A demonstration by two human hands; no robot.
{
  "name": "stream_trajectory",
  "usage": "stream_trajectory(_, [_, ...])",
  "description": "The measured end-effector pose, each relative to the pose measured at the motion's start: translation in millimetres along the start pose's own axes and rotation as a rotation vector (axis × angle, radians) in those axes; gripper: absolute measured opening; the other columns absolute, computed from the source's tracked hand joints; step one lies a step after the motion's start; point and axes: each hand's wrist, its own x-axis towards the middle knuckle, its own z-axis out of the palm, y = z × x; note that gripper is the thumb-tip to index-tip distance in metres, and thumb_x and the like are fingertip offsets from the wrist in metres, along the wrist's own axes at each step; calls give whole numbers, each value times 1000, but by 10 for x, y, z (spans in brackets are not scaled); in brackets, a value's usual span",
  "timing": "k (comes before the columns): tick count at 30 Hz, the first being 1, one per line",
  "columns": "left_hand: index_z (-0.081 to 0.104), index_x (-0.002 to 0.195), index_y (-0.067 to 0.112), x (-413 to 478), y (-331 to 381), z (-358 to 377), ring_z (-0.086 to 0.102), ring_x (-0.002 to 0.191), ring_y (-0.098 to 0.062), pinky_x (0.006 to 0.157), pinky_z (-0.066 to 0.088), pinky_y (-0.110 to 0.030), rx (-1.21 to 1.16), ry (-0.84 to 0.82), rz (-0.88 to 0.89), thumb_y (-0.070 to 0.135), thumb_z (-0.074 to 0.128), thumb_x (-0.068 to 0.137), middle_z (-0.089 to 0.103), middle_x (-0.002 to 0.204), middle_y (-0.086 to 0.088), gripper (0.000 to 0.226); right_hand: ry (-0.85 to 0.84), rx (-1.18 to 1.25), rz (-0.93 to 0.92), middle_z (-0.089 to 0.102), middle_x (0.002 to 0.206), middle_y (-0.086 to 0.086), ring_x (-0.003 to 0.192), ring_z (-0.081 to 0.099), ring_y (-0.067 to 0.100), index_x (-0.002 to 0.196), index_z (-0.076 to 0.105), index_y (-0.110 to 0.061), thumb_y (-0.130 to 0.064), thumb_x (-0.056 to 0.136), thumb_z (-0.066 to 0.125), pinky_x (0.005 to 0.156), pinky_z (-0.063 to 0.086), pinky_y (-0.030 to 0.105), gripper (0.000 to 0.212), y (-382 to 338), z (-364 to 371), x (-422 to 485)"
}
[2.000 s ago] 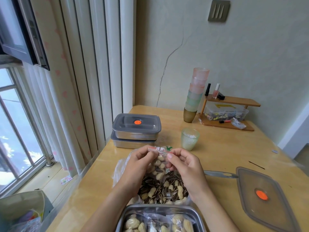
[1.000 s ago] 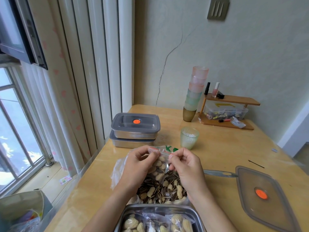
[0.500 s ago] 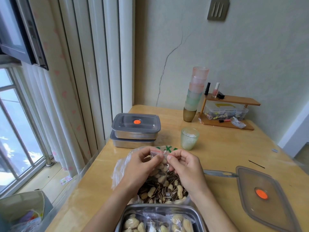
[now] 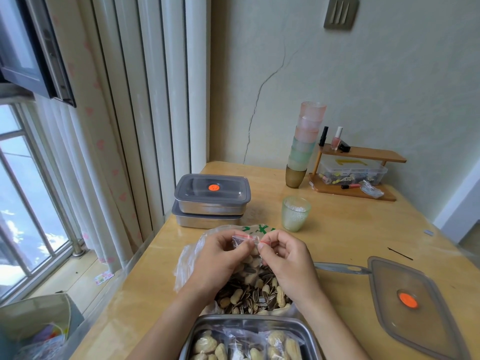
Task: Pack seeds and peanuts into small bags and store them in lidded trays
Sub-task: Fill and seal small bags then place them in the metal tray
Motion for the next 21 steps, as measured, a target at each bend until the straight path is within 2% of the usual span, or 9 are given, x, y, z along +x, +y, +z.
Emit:
stream_trajectory(3, [75,100,2,0,-4,13,72,81,-24,72,60,-30,-18,-12,-12,12,69,96,77,92,-18,12,9,-58,-32,67,74,8,68,61,15,79,63,-23,-18,90,69,66,51,38,13,1,8,-11])
stream_trajectory(5, [75,100,2,3,1,12,72,81,-23,71,59,-30,-32,-8,-12,13,71,95,77,93,-18,13,16,-71,-41,66,73,8,67,61,17,79,63,-23,-18,92,69,65,51,37,15,4,3,-19])
stream_trajectory(8, [76,100,0,8,10,-3,72,85,-28,76,59,-33,-57,-10,-1,12,72,94,77,97,-21,14,11,-37,-14,68,78,10,75,64,31,82,65,-23,-27,90,67,73,56,50,9,-12,-4,-21])
stream_trajectory(11, [76,99,0,-6,19,-10,75,94,-37,84,61,-43,-56,-29,-3,11,73,93,77,98,-20,13,-9,-27,-3,72,81,4,79,69,23,84,68,-26,-26,90,69,75,57,45,6,-22,-16,-11])
stream_trajectory(13, [77,99,2,-17,17,-13,74,98,-37,90,59,-47,-30,-45,-8,13,73,93,78,99,-16,13,-2,-79,-22,73,81,2,79,71,23,83,69,-26,-18,94,70,75,58,45,13,-11,-34,-7])
stream_trajectory(17, [78,98,13,-12,7,-7,76,96,-23,90,60,-38,44,-16,-23,20,74,93,79,99,-5,9,37,-202,-49,72,76,-3,72,68,14,81,68,-24,-14,96,69,68,56,31,17,11,-31,-7])
stream_trajectory(19, [75,93,11,-3,8,-11,73,85,-15,81,58,-29,66,37,-1,17,72,95,78,94,-1,7,62,-250,-70,70,74,-6,68,64,9,81,67,-22,-14,96,69,63,50,22,17,17,-26,-2])
stream_trajectory(21, [72,90,5,9,10,-22,66,74,-12,73,54,-25,57,52,34,12,70,95,75,87,-3,9,81,-269,-77,69,72,-7,66,62,7,81,67,-22,-13,96,69,61,47,19,17,30,-36,8])
